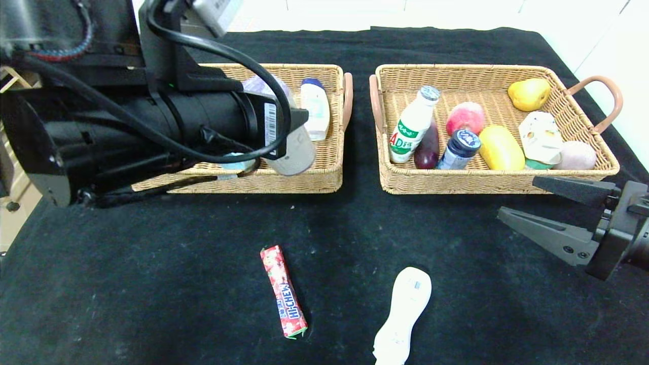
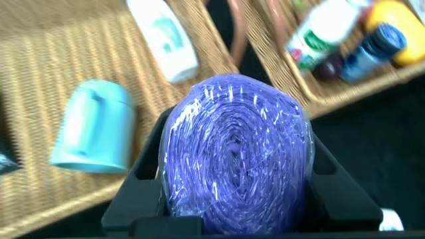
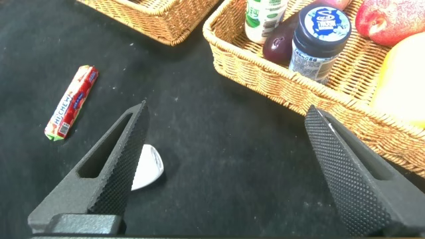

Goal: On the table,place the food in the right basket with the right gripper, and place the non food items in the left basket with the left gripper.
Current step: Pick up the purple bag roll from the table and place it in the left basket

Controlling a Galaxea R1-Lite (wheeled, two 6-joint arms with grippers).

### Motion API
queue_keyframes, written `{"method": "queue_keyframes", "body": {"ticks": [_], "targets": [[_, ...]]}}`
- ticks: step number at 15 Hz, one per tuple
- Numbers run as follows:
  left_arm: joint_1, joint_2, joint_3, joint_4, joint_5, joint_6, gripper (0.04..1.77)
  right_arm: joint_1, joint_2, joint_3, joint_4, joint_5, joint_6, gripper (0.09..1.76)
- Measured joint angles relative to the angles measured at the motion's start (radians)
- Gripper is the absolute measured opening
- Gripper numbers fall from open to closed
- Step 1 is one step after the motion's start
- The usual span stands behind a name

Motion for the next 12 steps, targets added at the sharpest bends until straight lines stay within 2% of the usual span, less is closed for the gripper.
{"method": "queue_keyframes", "body": {"ticks": [6,12], "targets": [[0.12,0.044,-0.105,-0.008,-0.012,0.007,0.93,0.0,0.012,0.001,0.0,-0.001,0.0,1.71],[0.247,0.141,-0.159,-0.082,-0.13,0.0,0.93,-0.002,0.027,0.0,-0.003,-0.004,0.0,1.71]]}}
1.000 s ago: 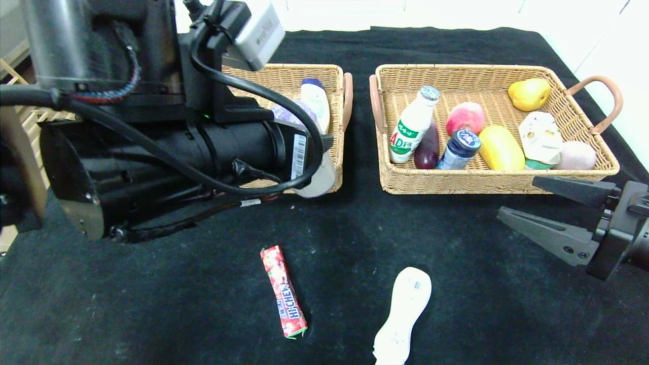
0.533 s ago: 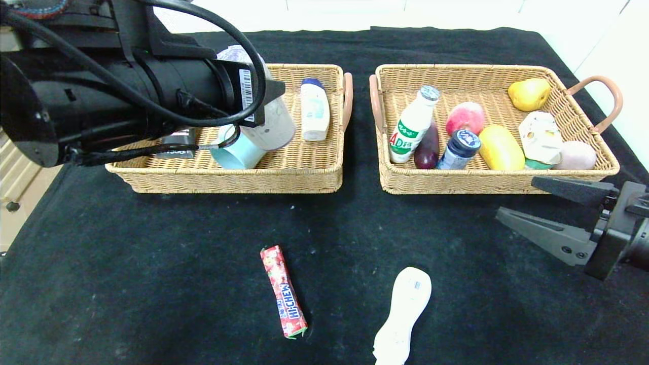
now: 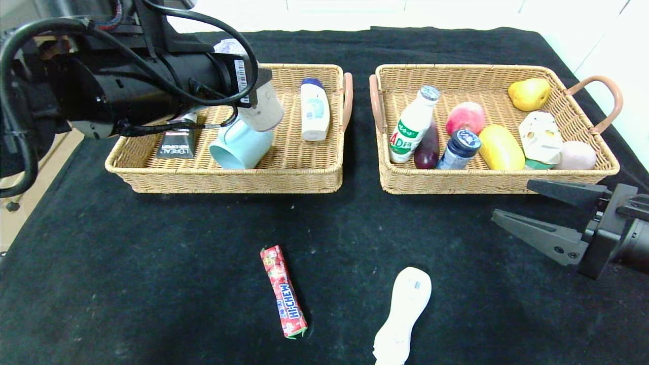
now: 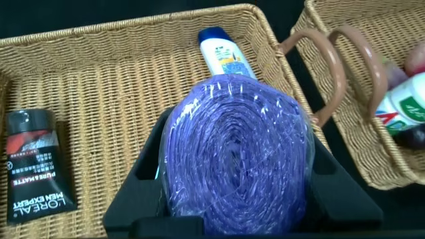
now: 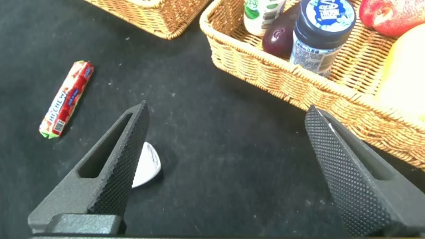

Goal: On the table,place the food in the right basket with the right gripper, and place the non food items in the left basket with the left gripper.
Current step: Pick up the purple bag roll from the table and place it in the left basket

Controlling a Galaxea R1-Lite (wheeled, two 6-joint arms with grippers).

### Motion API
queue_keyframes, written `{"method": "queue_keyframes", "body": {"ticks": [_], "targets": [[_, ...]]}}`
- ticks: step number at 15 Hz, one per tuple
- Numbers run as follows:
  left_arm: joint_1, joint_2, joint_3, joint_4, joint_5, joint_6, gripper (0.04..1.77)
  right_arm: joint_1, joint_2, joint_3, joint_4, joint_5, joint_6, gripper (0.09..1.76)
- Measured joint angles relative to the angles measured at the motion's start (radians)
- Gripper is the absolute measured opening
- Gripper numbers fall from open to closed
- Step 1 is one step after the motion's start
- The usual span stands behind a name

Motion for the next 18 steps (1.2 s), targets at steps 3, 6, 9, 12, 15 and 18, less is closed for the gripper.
{"method": "queue_keyframes", "body": {"ticks": [3,6,9,12,15,18], "targets": [[0.036,0.05,-0.036,-0.003,-0.036,-0.004,0.93,-0.002,0.004,-0.001,-0.001,0.0,0.0,1.71],[0.036,0.09,-0.063,-0.004,-0.047,-0.004,0.92,-0.004,0.004,-0.002,-0.003,0.0,0.0,1.71],[0.027,0.117,-0.08,-0.003,-0.053,-0.004,0.92,-0.008,0.003,-0.003,-0.003,0.0,0.0,1.71],[0.024,0.138,-0.092,-0.004,-0.053,-0.004,0.92,-0.01,0.002,-0.004,-0.003,0.0,0.0,1.71],[0.023,0.151,-0.103,-0.003,-0.048,-0.005,1.17,-0.01,0.0,-0.004,-0.003,0.001,0.0,1.71],[0.021,0.154,-0.106,-0.001,-0.046,-0.005,1.34,-0.011,-0.001,-0.005,-0.003,0.001,0.0,1.71]]}}
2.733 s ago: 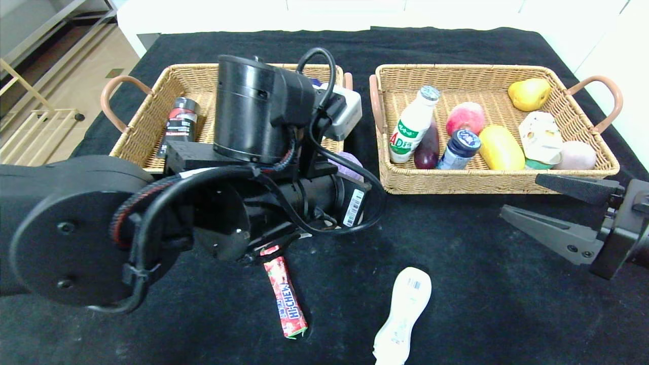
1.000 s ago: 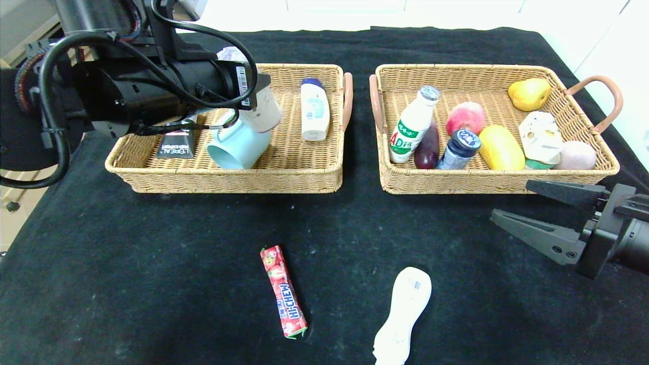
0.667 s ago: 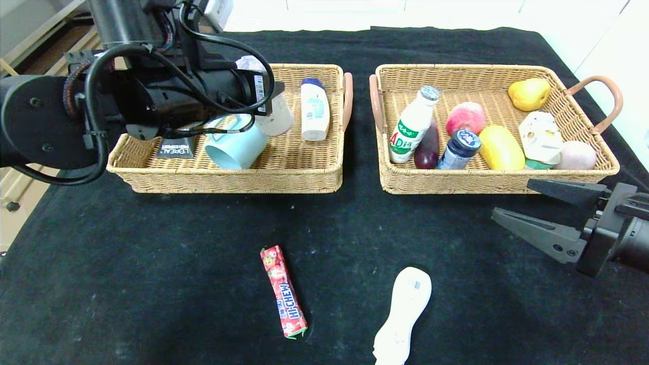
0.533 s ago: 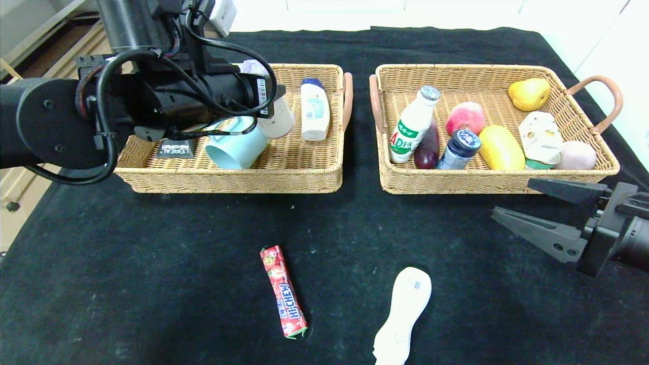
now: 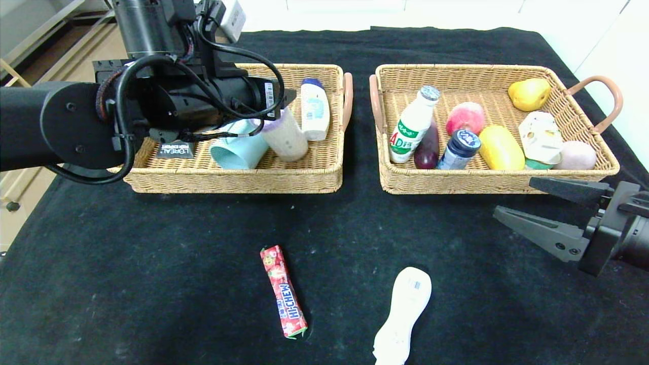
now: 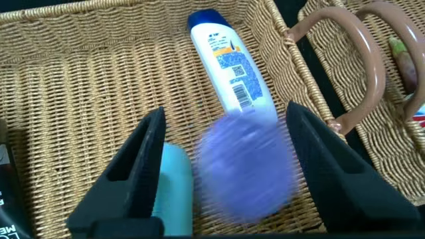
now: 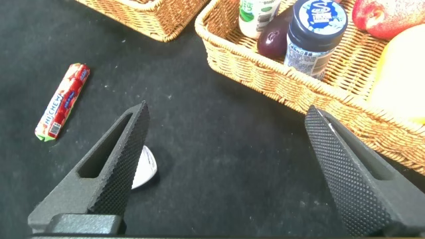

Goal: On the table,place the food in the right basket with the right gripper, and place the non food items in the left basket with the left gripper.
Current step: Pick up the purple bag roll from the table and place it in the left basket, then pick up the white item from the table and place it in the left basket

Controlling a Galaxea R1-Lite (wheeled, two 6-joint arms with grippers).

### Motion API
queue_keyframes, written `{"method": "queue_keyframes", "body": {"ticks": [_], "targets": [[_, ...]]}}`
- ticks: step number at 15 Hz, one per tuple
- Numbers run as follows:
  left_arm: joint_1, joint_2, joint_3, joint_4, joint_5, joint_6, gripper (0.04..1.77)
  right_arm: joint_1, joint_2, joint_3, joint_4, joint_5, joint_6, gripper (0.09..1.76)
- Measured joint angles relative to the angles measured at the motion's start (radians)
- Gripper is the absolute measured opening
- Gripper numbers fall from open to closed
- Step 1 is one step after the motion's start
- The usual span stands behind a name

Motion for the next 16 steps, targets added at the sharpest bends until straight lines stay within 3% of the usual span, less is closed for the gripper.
{"method": "queue_keyframes", "body": {"ticks": [9,12,16], "targets": [[-0.034,-0.05,0.057,0.021,0.018,0.0,1.59,0.001,-0.005,0.001,0.0,0.0,0.0,1.71],[-0.055,-0.123,0.144,0.037,0.031,0.0,1.63,0.003,-0.005,0.002,0.0,0.0,0.0,1.71],[-0.101,-0.264,0.327,0.05,0.043,0.001,1.67,0.009,-0.005,0.006,0.001,-0.001,-0.001,1.71]]}}
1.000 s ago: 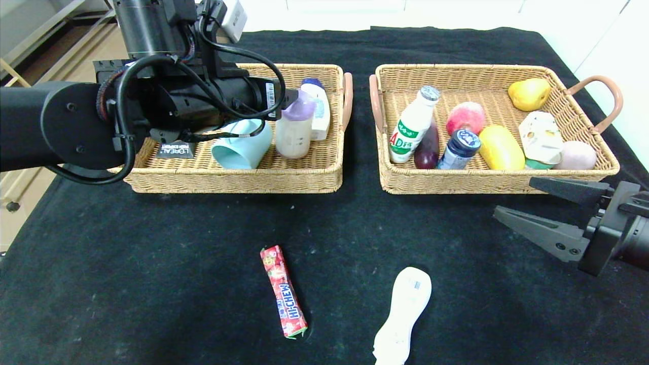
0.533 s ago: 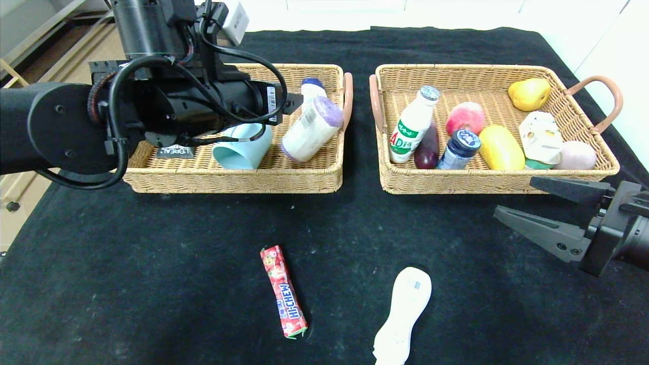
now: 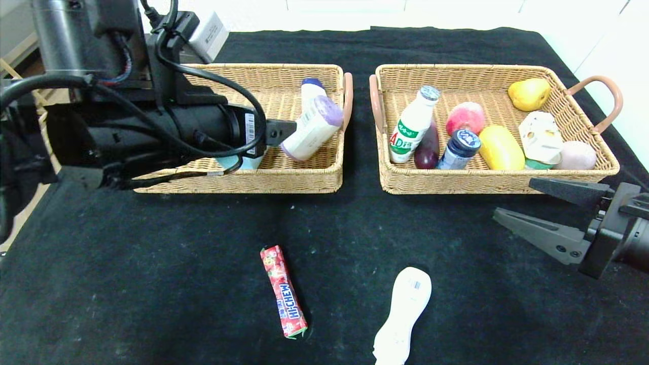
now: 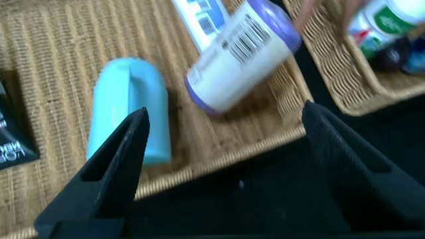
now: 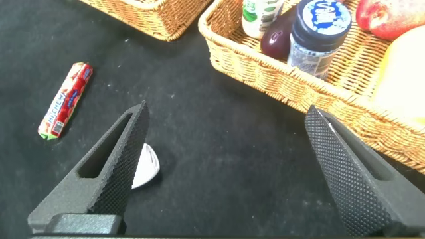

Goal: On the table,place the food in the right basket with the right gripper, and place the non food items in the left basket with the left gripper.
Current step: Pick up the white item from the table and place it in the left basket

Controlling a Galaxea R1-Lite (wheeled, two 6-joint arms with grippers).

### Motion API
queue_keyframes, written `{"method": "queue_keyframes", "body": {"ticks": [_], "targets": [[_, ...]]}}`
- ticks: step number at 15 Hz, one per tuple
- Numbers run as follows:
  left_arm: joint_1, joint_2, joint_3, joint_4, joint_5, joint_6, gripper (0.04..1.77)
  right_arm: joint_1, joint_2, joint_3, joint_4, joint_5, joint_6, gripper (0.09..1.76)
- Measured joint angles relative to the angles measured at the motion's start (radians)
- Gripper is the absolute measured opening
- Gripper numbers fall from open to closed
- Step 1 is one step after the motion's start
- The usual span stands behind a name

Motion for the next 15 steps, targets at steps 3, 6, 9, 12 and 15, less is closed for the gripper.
{"method": "queue_keyframes", "body": {"ticks": [3,6,9,12,15], "targets": [[-0.045,-0.11,0.134,0.002,0.0,0.0,1.68,0.003,0.001,0.002,0.001,0.0,-0.003,1.71],[-0.074,-0.183,0.23,0.003,0.011,-0.006,1.69,0.003,0.003,0.004,0.001,0.0,-0.003,1.71],[-0.117,-0.215,0.292,0.003,0.063,-0.079,1.7,0.003,0.005,0.003,0.0,0.0,-0.003,1.71],[-0.209,-0.225,0.315,0.031,0.072,-0.106,1.7,0.003,0.003,0.002,0.0,-0.002,-0.003,1.71],[-0.332,-0.196,0.315,0.037,0.073,-0.105,1.7,-0.001,-0.011,-0.005,0.0,-0.004,-0.001,1.71]]}}
